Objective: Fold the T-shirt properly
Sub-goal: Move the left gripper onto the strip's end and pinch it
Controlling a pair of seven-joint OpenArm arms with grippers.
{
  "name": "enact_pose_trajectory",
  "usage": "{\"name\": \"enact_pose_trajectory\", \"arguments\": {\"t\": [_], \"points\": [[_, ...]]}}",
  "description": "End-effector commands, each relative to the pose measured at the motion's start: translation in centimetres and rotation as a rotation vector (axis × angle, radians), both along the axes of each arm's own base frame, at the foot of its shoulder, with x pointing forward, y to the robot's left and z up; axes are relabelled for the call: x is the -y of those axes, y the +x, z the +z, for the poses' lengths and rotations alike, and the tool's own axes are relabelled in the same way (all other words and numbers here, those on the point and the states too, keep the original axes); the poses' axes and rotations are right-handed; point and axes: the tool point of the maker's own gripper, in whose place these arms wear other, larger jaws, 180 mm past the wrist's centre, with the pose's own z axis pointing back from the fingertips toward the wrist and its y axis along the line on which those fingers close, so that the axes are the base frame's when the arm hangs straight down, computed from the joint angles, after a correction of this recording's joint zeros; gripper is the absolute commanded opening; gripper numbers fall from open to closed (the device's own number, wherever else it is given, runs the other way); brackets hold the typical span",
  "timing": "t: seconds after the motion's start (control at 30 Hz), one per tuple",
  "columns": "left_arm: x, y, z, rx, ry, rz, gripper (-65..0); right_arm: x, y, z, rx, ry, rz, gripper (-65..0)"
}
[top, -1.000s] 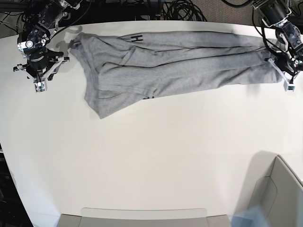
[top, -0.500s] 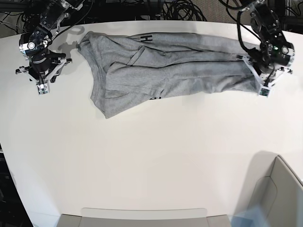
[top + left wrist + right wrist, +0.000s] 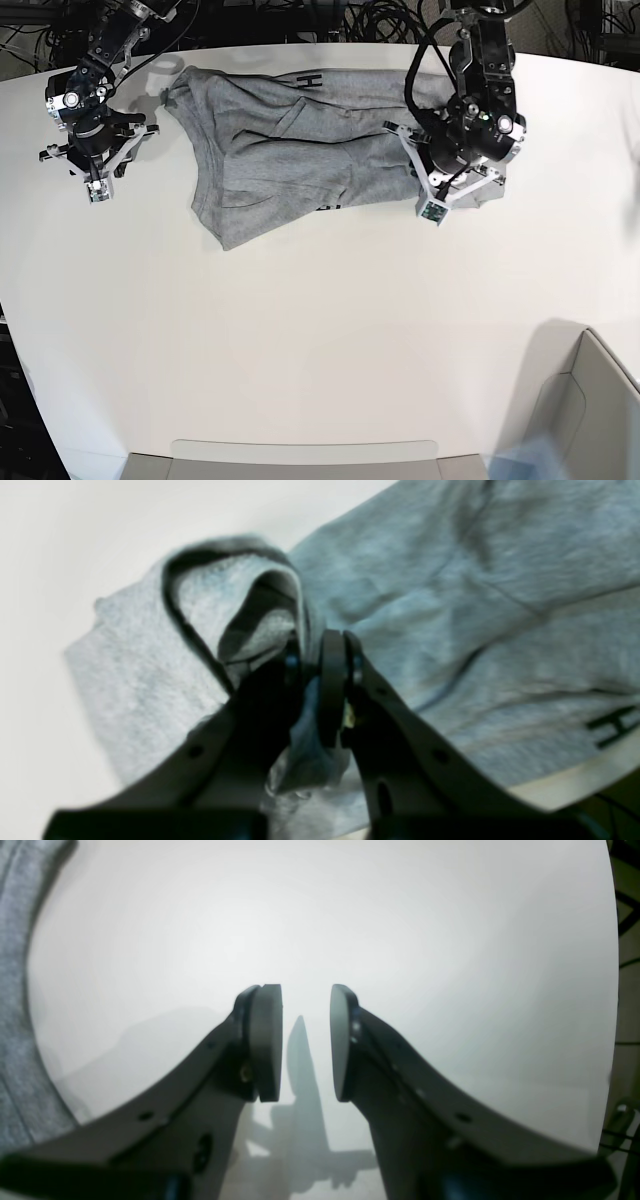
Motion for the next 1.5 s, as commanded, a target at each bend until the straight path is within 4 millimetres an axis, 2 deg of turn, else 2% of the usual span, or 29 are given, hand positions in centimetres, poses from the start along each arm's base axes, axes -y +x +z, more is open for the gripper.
{"name": "enact_pose_trajectory", "arguments": {"t": [0.0, 0.27, 0.5, 0.53, 0.6, 0.63, 0.67, 1.03, 1.1, 1.2, 1.3, 1.33, 1.37, 1.47], "points": [[0.6, 0.5, 0.7, 0.029, -0.016, -0.007, -65.0, 0.2, 0.7, 1.1, 0.039, -0.012, 0.016, -48.1], [2.8, -0.3, 0.3, 0.009, -0.038, -0.056, -65.0, 0.0, 0.8, 1.1, 0.040, -0.011, 0.022, -48.1], [2.8, -0.4, 0.1, 0.003, -0.035, -0.059, -65.0, 0.0, 0.8, 1.0, 0.038, -0.010, 0.022, -48.1], [2.8, -0.4, 0.1, 0.002, -0.035, -0.058, -59.6, 0.0, 0.8, 1.0, 0.038, -0.010, 0.022, -48.1], [2.8, -0.5, 0.2, 0.005, -0.036, -0.058, -44.7, 0.0, 0.8, 1.0, 0.038, -0.010, 0.022, -48.1], [2.9, -0.5, 0.3, 0.007, -0.037, -0.058, -39.3, 0.0, 0.8, 1.0, 0.038, -0.010, 0.022, -48.1], [2.9, -0.5, 0.3, 0.007, -0.037, -0.058, -37.0, 0.0, 0.8, 1.0, 0.038, -0.010, 0.022, -48.1], [3.0, -0.3, 0.7, 0.023, -0.042, -0.066, -40.2, 0.0, 0.8, 1.0, 0.037, -0.010, 0.022, -48.1], [3.6, 0.0, 2.1, 0.068, -0.060, -0.084, -44.7, 0.0, 0.8, 1.0, 0.036, -0.010, 0.021, -48.1], [6.3, -0.2, 3.0, 0.098, -0.161, -0.214, -53.6, 0.0, 0.8, 1.0, 0.036, -0.010, 0.021, -48.1], [7.8, -0.4, 3.7, 0.119, -0.224, -0.286, -61.0, 0.0, 0.8, 1.0, 0.036, -0.010, 0.021, -48.1], [7.3, 0.1, 4.0, 0.130, -0.224, -0.267, -63.4, 0.0, 0.8, 1.0, 0.036, -0.010, 0.021, -48.1], [5.7, 0.6, 4.0, 0.137, -0.211, -0.218, -65.0, 0.0, 0.8, 1.0, 0.036, -0.010, 0.020, -48.1], [-0.4, 1.6, 4.1, 0.171, -0.185, 0.000, -65.0, 0.3, 0.6, 1.0, 0.034, -0.014, 0.016, -48.1]]}}
